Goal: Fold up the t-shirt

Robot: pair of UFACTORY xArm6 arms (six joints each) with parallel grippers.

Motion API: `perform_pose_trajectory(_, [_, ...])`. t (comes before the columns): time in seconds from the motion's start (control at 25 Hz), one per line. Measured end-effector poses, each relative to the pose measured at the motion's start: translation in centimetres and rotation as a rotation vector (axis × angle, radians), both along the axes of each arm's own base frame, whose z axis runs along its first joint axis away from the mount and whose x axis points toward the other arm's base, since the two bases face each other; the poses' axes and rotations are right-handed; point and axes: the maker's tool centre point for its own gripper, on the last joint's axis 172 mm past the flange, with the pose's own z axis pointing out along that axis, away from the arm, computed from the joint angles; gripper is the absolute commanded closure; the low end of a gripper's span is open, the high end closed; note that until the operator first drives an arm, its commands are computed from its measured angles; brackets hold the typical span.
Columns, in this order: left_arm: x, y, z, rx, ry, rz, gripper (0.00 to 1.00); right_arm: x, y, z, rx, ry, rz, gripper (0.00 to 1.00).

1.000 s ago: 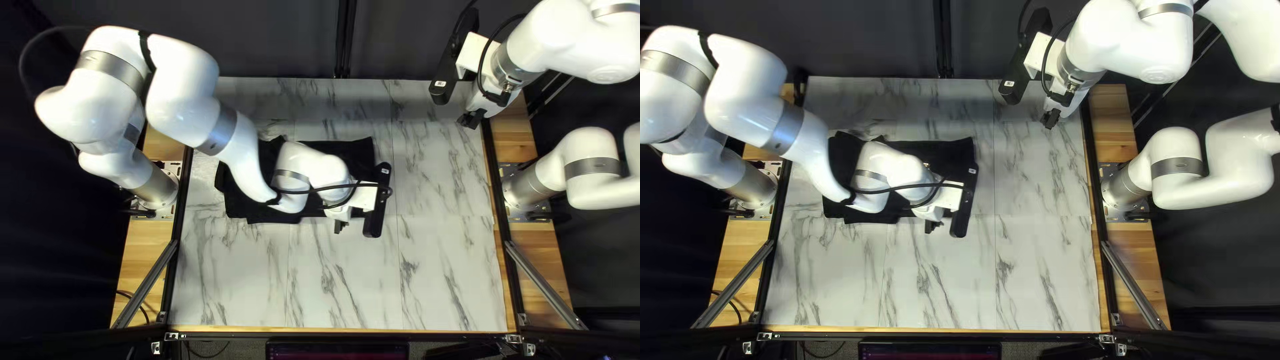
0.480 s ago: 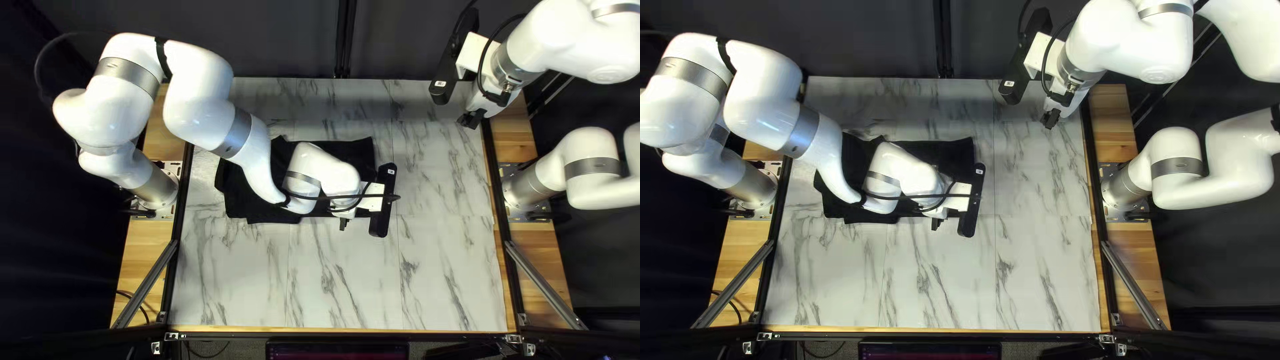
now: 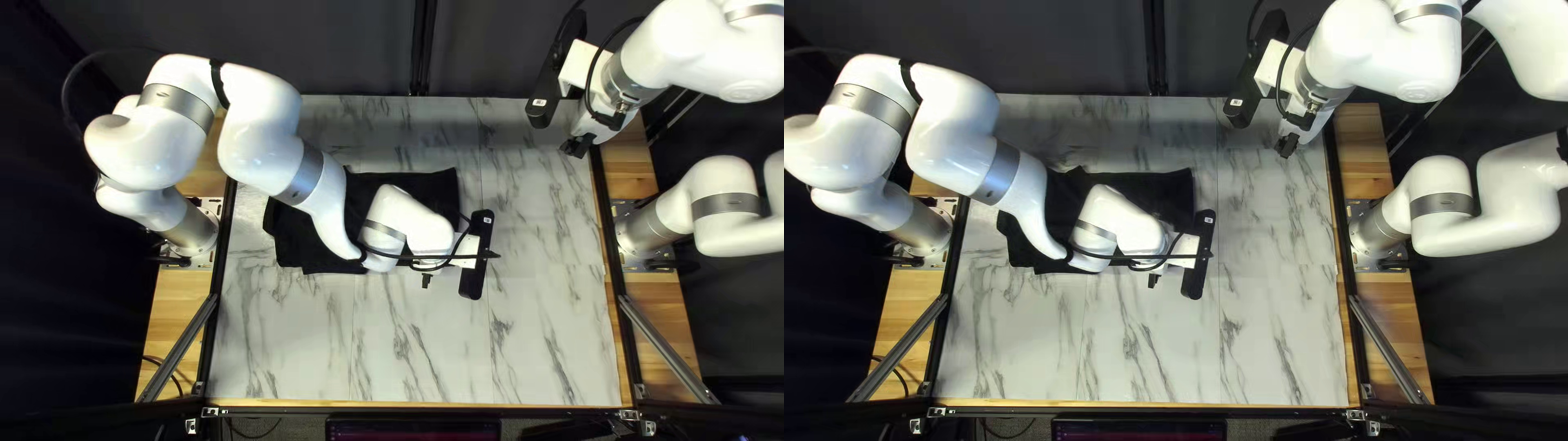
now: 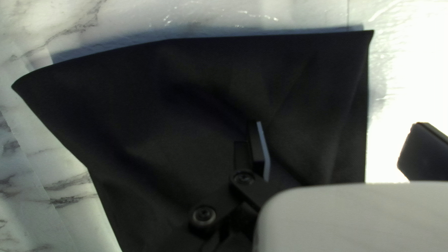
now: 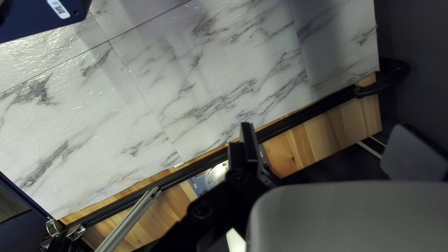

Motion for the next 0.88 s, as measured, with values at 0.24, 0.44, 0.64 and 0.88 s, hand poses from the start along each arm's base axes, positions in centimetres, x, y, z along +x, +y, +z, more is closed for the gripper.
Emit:
perform_pose_trajectory(0.24, [0.00,0.20,-0.08,-0.008,0.008,0.001,0.72,0.00,0.00,0.00,0.000,0.000,0.000,0.00])
perform_pose_trajectory(0.44, [-0.19,0.35,-0.22,-0.015,0.014,0.000,0.91,0.00,0.00,0.00,0.000,0.000,0.000,0.00])
perform_pose_trajectory(0.64, [-0.23,0.36,-0.34,-0.024,0.018,-0.003,0.94,0.00,0.00,0.00,0.000,0.000,0.000,0.00])
perform_pose_trajectory(0.88, [0.05,-0.18,0.39,-0.031,0.011,-0.012,0.00,0.00,0.00,0.00,0.000,0.000,0.000,0.00])
